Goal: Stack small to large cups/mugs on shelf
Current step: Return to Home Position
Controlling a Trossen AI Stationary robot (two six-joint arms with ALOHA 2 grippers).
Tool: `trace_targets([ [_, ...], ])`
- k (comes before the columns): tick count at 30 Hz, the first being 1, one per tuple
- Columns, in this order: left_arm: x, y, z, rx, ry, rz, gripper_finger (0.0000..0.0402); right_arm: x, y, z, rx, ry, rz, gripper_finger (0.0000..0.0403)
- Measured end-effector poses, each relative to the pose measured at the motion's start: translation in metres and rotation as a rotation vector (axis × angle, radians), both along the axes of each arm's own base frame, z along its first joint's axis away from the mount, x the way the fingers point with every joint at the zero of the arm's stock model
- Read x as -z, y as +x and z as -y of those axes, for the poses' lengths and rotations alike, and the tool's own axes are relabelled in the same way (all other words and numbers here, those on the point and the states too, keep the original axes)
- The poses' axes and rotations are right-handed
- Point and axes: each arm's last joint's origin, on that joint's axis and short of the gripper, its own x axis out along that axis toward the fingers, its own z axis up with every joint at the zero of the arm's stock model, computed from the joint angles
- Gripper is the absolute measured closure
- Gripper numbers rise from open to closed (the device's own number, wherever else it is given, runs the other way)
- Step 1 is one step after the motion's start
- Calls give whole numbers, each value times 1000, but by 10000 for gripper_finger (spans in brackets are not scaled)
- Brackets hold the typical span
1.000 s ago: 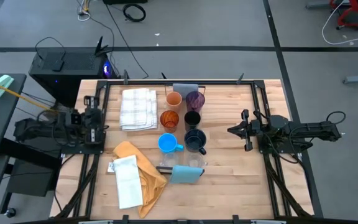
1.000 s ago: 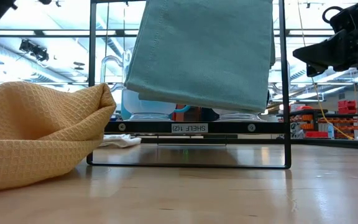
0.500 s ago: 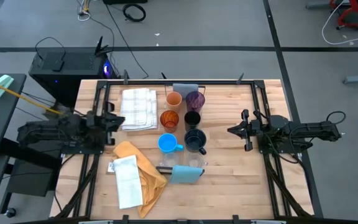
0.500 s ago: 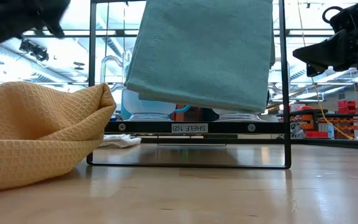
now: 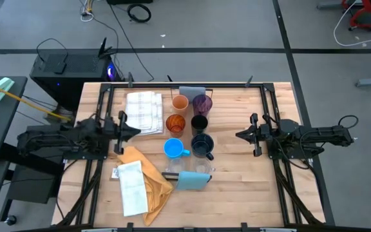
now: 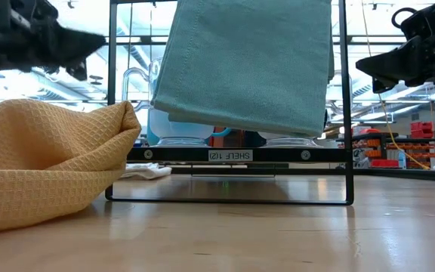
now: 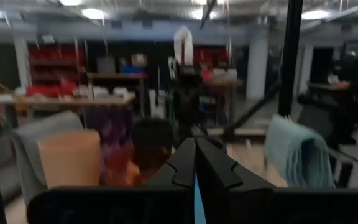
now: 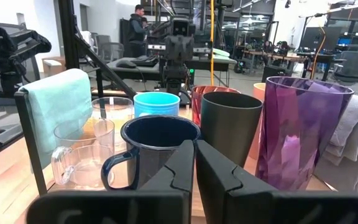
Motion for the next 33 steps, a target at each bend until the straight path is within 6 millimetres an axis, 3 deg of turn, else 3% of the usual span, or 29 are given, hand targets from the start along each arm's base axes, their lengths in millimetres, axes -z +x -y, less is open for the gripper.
trace_targets([
  [6, 13, 2, 0, 5, -21, -135, 395, 0, 0, 0, 0, 0, 0, 380],
  [13, 13, 2, 0, 1, 2, -139, 382, 0, 0, 0, 0, 0, 0, 380],
  [18, 13, 2, 0, 1, -6, -138, 395, 0, 0, 0, 0, 0, 0, 380],
  [25, -4, -1, 1, 25, 10, 39, 382, 0, 0, 0, 0, 0, 0, 380],
  [33, -6, -2, 0, 5, 56, 60, 395, 0, 0, 0, 0, 0, 0, 380],
])
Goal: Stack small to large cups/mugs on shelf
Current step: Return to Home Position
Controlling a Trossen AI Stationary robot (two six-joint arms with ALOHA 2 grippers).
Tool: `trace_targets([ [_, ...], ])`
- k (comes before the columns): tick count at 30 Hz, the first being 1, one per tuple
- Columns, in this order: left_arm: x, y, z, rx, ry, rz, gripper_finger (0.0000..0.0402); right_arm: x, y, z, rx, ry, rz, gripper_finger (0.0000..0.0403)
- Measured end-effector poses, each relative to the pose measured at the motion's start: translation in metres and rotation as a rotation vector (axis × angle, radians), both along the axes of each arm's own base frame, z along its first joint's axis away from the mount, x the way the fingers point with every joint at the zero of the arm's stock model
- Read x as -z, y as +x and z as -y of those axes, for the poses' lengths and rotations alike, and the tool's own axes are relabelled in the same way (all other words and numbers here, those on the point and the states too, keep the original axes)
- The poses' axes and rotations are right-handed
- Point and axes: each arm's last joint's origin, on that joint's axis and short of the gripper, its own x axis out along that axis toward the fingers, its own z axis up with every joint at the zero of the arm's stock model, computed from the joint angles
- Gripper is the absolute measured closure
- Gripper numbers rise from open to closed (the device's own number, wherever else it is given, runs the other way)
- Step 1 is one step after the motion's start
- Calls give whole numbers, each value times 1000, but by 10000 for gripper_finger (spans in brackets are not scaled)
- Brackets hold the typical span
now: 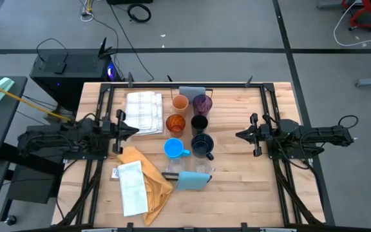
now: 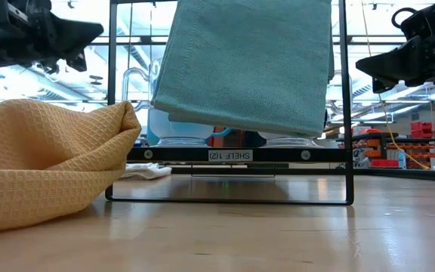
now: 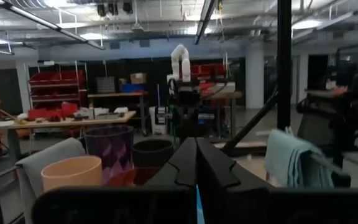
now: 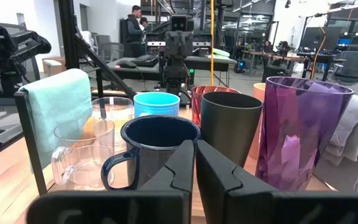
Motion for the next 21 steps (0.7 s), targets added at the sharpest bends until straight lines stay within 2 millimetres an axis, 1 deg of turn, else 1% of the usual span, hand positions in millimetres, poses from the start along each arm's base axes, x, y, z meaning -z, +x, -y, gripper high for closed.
trace_targets([
  [2, 2, 0, -1, -18, 5, -24, 387, 0, 0, 0, 0, 0, 0, 380],
  [6, 3, 0, -3, -26, -38, -31, 367, 0, 0, 0, 0, 0, 0, 380],
  [9, 3, 0, -3, -27, -38, -27, 361, 0, 0, 0, 0, 0, 0, 380],
  [14, 4, 1, -3, -29, -32, -43, 368, 0, 0, 0, 0, 0, 0, 380],
  [17, 8, 2, -3, -27, -38, -84, 377, 0, 0, 0, 0, 0, 0, 380],
  [21, 9, 2, -3, -21, -68, -96, 390, 0, 0, 0, 0, 0, 0, 380],
])
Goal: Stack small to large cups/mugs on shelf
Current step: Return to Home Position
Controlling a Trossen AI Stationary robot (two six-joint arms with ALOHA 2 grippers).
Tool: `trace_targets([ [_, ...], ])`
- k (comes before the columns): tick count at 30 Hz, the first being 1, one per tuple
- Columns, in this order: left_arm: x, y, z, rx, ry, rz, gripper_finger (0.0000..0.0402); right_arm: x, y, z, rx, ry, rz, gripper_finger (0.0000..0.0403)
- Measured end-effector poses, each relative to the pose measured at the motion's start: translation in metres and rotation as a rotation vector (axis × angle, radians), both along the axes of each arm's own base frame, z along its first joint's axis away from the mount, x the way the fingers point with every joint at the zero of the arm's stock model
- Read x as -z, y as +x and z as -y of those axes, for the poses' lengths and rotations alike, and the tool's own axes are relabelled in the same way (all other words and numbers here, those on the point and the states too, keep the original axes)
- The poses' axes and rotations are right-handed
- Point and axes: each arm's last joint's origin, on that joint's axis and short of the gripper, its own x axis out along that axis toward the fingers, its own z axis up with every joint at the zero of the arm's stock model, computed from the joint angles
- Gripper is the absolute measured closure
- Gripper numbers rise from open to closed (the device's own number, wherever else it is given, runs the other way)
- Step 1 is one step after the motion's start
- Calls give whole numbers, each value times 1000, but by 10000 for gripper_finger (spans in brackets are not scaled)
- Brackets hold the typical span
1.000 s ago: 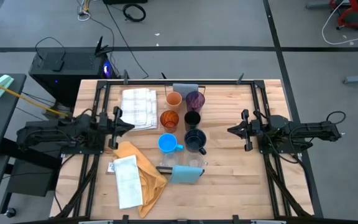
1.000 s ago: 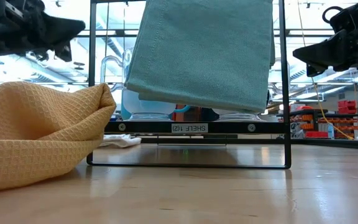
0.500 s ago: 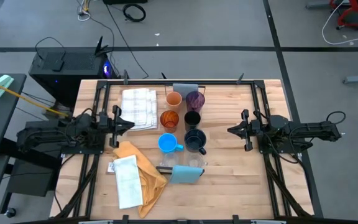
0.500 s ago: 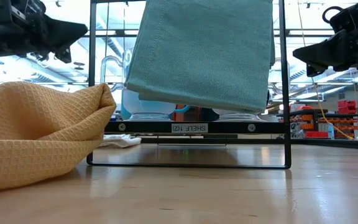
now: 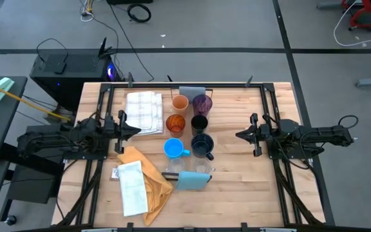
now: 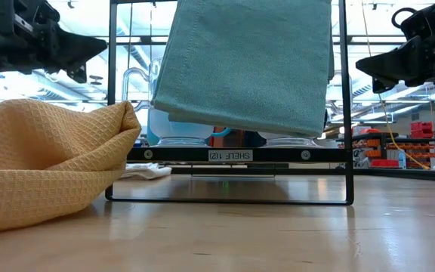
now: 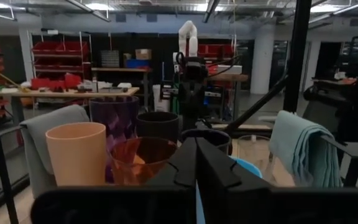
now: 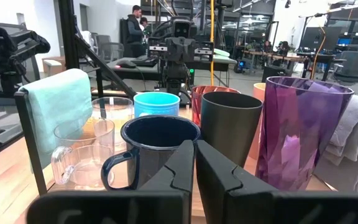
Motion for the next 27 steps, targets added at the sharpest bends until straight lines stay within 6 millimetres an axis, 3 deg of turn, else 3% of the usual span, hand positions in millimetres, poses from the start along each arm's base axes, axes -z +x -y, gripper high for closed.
trace_targets([
  [9, 19, 1, -1, -33, 45, -204, 383, 0, 0, 0, 0, 0, 0, 380],
  [20, 24, 1, -2, -72, 11, -253, 395, 0, 0, 0, 0, 0, 0, 380],
  [27, 24, 1, -2, -60, -8, -249, 366, 0, 0, 0, 0, 0, 0, 380],
])
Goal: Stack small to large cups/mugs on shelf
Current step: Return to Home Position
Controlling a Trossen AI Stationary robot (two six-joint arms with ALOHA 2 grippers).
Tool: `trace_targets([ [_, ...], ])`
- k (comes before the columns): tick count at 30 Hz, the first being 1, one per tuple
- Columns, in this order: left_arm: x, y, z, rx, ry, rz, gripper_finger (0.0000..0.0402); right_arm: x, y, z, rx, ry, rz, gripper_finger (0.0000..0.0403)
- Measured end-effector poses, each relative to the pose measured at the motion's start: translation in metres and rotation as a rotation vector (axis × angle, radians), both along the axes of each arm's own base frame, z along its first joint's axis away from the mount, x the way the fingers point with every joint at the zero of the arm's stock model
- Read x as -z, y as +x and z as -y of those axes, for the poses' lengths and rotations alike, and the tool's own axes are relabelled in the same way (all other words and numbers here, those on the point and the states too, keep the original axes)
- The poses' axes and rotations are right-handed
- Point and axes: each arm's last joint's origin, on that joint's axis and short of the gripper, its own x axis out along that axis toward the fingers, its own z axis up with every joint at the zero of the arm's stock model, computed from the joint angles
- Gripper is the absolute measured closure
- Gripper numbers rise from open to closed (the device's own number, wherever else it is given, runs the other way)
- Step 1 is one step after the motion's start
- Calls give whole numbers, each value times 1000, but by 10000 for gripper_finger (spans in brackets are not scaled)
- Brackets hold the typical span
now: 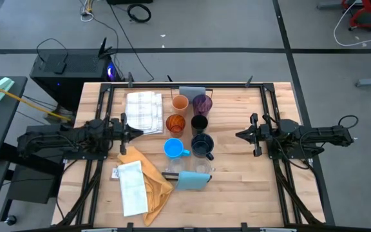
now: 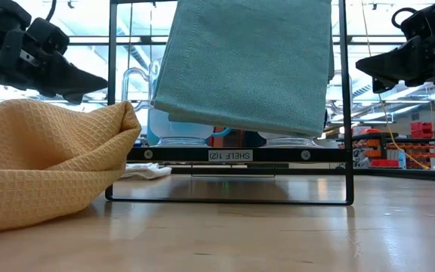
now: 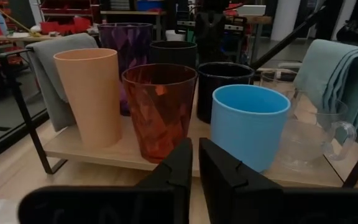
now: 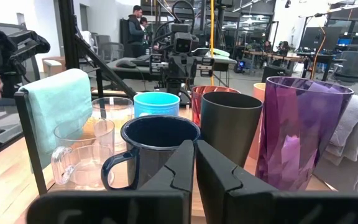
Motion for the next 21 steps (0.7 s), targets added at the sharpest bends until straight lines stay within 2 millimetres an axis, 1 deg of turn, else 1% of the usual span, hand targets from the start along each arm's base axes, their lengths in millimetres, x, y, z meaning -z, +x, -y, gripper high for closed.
trace_targets([
  [5, 0, 0, 0, 0, 0, 0, 349, 0, 0, 0, 0, 0, 0, 380],
  [10, 0, 0, 0, 0, 0, 1, 342, 0, 0, 0, 0, 0, 0, 380],
  [21, 0, 0, 0, 1, 0, 1, 353, 0, 0, 0, 0, 0, 0, 380],
])
